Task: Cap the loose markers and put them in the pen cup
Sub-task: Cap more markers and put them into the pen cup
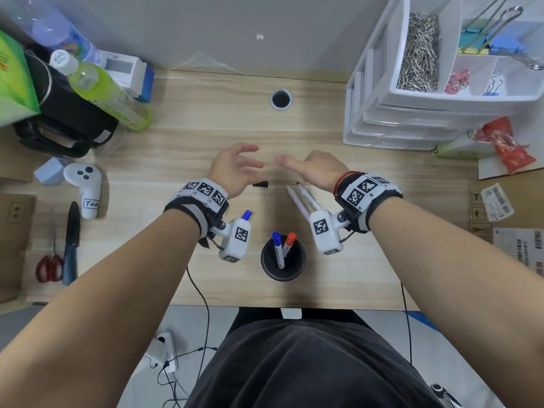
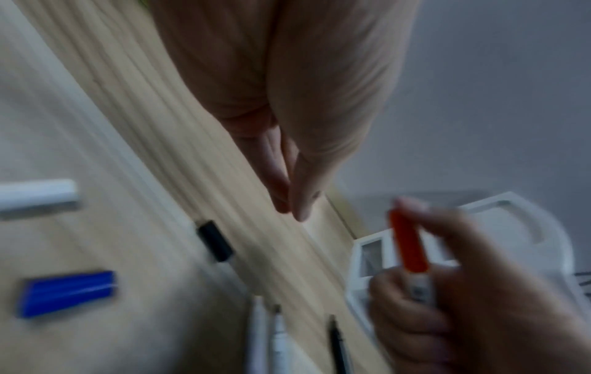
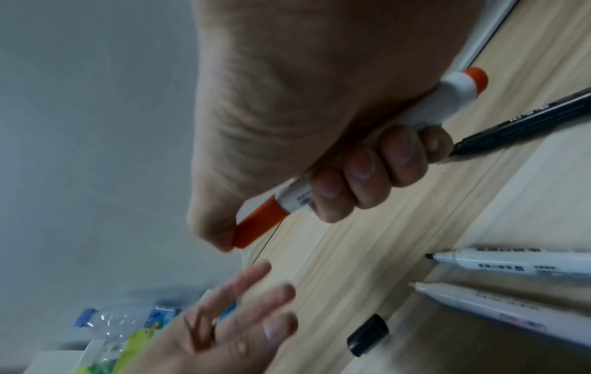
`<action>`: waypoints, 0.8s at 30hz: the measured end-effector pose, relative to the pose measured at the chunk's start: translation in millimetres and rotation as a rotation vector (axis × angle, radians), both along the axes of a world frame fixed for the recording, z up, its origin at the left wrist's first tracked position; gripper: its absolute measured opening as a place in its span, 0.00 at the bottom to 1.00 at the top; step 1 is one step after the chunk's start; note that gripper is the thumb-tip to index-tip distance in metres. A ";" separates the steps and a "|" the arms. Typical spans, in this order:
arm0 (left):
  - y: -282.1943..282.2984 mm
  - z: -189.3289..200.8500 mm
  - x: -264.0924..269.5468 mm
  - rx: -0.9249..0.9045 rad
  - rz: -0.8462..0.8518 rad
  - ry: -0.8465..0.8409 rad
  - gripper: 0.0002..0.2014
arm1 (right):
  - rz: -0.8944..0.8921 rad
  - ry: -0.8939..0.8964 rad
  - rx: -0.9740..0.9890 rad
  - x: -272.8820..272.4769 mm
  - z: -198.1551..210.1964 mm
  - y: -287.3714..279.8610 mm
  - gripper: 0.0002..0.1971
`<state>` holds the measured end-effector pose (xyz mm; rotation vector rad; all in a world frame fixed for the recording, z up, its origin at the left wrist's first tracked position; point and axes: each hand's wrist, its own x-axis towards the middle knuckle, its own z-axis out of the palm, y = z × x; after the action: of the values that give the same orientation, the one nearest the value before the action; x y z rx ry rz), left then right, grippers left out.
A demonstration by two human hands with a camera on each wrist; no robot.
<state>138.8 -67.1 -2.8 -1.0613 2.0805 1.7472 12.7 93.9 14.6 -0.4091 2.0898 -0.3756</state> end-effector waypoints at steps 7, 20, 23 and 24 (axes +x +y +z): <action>-10.0 -39.1 51.7 -0.239 0.051 -0.300 0.14 | -0.350 -0.362 -0.185 -1.2 -9.3 1.3 0.29; 18.5 -66.1 49.8 -0.331 -0.297 -0.458 0.17 | -0.426 -0.115 -0.024 -4.6 -42.3 23.1 0.31; 20.4 -70.3 48.9 -0.365 -0.295 -0.450 0.12 | -0.435 0.003 0.017 -4.9 -54.2 38.2 0.40; 20.5 -70.4 47.9 -0.362 -0.286 -0.435 0.11 | -0.395 0.020 0.033 -4.2 -56.6 43.0 0.42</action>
<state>186.8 -46.6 -73.2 -1.0497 2.1651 0.9298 8.4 136.8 -42.0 0.0247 2.1910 -0.5672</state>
